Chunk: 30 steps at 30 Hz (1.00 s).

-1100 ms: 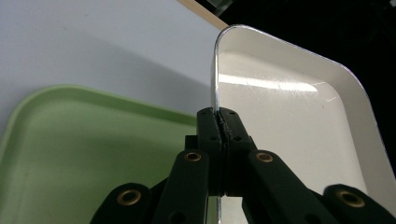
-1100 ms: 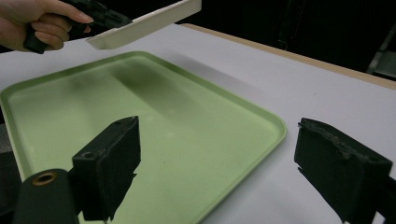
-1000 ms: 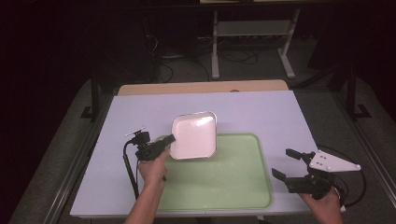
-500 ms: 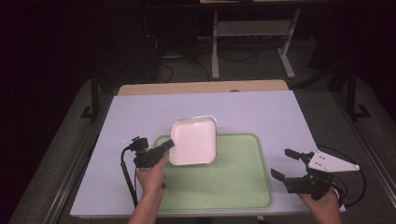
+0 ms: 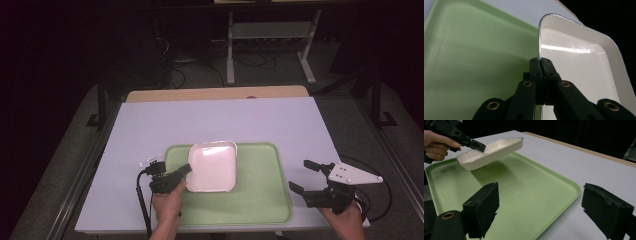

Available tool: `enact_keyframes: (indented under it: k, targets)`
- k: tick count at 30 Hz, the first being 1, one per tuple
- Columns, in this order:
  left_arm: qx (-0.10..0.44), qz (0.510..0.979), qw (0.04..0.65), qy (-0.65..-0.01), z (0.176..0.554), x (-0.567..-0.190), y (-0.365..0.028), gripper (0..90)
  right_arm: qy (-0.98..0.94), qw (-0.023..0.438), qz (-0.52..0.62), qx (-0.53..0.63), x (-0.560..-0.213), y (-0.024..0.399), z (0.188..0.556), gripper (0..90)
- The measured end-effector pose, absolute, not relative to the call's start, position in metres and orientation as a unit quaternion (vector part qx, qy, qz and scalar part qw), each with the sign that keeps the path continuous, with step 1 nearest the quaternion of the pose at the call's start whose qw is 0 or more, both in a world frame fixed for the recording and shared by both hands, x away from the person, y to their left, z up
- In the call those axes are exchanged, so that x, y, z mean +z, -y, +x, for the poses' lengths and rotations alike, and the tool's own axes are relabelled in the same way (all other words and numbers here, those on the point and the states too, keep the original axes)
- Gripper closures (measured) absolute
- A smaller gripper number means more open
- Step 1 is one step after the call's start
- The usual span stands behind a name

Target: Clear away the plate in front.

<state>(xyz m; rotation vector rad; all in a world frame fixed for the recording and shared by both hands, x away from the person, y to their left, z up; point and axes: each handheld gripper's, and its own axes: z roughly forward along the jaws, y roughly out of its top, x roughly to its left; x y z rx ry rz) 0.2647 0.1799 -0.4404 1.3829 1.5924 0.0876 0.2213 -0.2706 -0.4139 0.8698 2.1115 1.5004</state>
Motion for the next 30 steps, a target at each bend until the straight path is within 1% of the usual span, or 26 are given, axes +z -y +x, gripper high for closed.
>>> enact_keyframes:
  k: [5,14,18,25,30]
  targets:
    - [0.043,0.576,0.484,-0.658,0.260,-0.441,-0.175,88.6,-0.756,0.203,0.311,0.538,-0.414,0.271,0.222,13.7]
    - [0.055,0.599,0.456,-0.656,0.253,-0.447,-0.169,88.6,-0.757,0.202,0.312,0.538,-0.414,0.270,0.221,13.7]
    - [0.051,0.602,0.448,-0.659,0.254,-0.451,-0.168,88.5,-0.758,0.202,0.310,0.537,-0.414,0.269,0.222,13.7]
    - [0.068,0.612,0.428,-0.662,0.255,-0.454,-0.167,88.3,-0.758,0.202,0.310,0.537,-0.415,0.270,0.222,13.7]
    - [0.069,0.617,0.420,-0.662,0.256,-0.455,-0.164,88.3,-0.759,0.203,0.309,0.536,-0.414,0.269,0.222,13.7]
